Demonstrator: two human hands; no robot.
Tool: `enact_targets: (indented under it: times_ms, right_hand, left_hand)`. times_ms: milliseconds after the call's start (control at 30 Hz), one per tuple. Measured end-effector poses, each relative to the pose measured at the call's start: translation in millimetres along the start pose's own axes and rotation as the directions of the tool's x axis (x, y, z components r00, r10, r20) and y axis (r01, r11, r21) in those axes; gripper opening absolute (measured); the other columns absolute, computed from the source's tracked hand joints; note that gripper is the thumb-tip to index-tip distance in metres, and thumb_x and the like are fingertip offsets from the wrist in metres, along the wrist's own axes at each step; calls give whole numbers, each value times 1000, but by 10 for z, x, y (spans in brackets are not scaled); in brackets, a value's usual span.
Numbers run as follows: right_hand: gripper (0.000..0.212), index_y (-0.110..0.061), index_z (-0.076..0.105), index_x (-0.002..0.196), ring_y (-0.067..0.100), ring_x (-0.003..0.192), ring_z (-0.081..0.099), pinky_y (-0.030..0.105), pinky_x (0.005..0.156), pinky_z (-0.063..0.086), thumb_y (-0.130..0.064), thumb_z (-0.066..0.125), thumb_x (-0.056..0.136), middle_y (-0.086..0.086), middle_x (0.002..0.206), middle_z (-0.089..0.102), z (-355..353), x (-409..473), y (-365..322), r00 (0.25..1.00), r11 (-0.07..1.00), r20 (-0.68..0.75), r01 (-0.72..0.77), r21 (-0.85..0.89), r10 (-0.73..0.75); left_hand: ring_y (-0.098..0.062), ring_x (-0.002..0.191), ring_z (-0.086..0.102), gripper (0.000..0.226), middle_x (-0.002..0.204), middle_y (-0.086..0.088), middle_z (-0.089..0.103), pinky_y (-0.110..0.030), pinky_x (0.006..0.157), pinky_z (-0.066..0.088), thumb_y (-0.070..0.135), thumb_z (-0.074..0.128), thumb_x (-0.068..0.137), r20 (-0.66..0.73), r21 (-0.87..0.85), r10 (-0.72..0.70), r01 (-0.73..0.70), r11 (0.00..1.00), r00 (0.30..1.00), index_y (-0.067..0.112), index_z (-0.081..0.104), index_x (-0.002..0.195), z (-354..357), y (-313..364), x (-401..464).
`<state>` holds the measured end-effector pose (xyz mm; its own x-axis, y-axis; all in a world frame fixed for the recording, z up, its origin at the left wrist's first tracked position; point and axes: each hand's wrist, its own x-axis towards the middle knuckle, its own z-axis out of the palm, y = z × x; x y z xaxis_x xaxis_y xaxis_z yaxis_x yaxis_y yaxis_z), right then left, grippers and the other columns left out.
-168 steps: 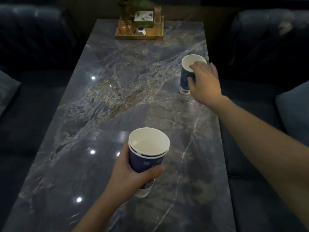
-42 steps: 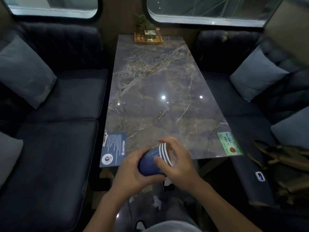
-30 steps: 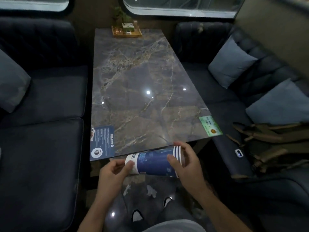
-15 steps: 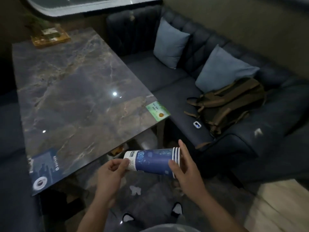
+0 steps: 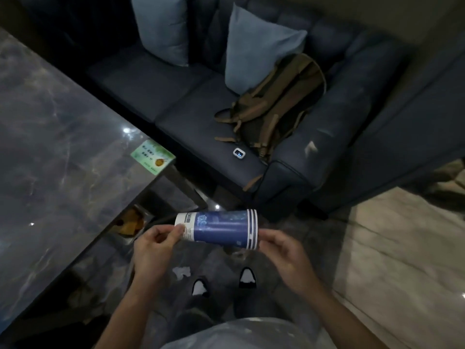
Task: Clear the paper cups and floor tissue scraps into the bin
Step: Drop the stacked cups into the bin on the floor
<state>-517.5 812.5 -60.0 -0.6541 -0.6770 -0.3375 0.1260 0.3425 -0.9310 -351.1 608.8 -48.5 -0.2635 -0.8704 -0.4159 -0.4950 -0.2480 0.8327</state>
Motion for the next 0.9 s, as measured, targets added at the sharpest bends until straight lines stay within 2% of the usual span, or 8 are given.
enact_targets:
  times_ms: [267, 367, 433, 533, 600, 667, 733, 900]
  right_hand:
    - [24, -29, 71, 103, 7, 88, 72, 29, 81, 57, -11, 63, 89, -6, 94, 78, 16, 312, 291, 984, 984, -28, -179, -23, 178]
    - [31, -31, 67, 102, -7, 84, 68, 13, 78, 53, -3, 62, 90, -12, 89, 76, 96, 453, 511, 961, 961, -9, -277, 9, 277]
    - [17, -27, 69, 104, -15, 86, 64, 8, 81, 51, -25, 68, 87, -13, 95, 73, 196, 524, 642, 942, 942, 35, -334, 30, 333]
    - [77, -14, 71, 98, -1, 83, 68, 14, 73, 55, -70, 78, 46, -6, 91, 73, 347, 627, 1069, 875, 854, -14, -469, 227, 484]
    - [58, -21, 70, 105, 19, 100, 69, 28, 79, 58, -56, 77, 60, 5, 107, 70, 476, 705, 1324, 826, 815, -41, -544, 199, 562]
    - [31, -28, 73, 102, 29, 103, 69, 39, 86, 58, -41, 71, 74, 11, 110, 71, 608, 806, 1496, 801, 790, -59, -570, 226, 595]
    - [27, -27, 77, 89, 26, 94, 71, 32, 78, 60, -44, 79, 68, 8, 97, 74, 723, 915, 1721, 759, 753, -130, -579, 313, 638]
    - [16, -10, 70, 97, 30, 97, 70, 30, 79, 58, -2, 59, 90, 17, 101, 72, 931, 1261, 2348, 682, 704, -181, -666, 248, 709]
  left_hand:
    - [-21, 92, 68, 8, 91, 1, 70, -38, 82, 56, 17, 67, 89, 151, 101, -4, -11, 995, 989, 14, 70, 96, 383, -17, 492]
    - [-13, 92, 69, 13, 96, 3, 70, -33, 82, 56, 12, 63, 92, 277, 208, 12, -72, 975, 961, 12, 69, 104, 498, -167, 785]
    - [-5, 86, 69, 14, 94, 8, 70, -36, 85, 58, 11, 62, 92, 360, 300, 1, -117, 947, 933, 14, 69, 104, 566, -297, 992]
    - [11, 75, 66, 21, 77, 21, 74, -18, 73, 57, 8, 60, 94, 447, 355, -95, -79, 931, 890, 29, 66, 92, 706, -504, 1310]
    - [18, 72, 63, 22, 76, 39, 68, -5, 61, 51, 9, 58, 95, 501, 381, -145, -67, 922, 853, 29, 65, 94, 809, -666, 1508]
    - [18, 66, 63, 20, 72, 31, 71, -5, 55, 50, 11, 58, 96, 519, 401, -193, -38, 915, 833, 30, 66, 99, 919, -841, 1723]
    - [13, 64, 65, 22, 70, 19, 69, -7, 55, 49, 9, 59, 95, 513, 424, -229, -13, 906, 828, 30, 66, 98, 1043, -1064, 1938]
    - [-2, 72, 58, 30, 82, 15, 62, -8, 51, 49, 8, 55, 97, 543, 486, -284, -19, 874, 790, 36, 61, 91, 1366, -1661, 2418]
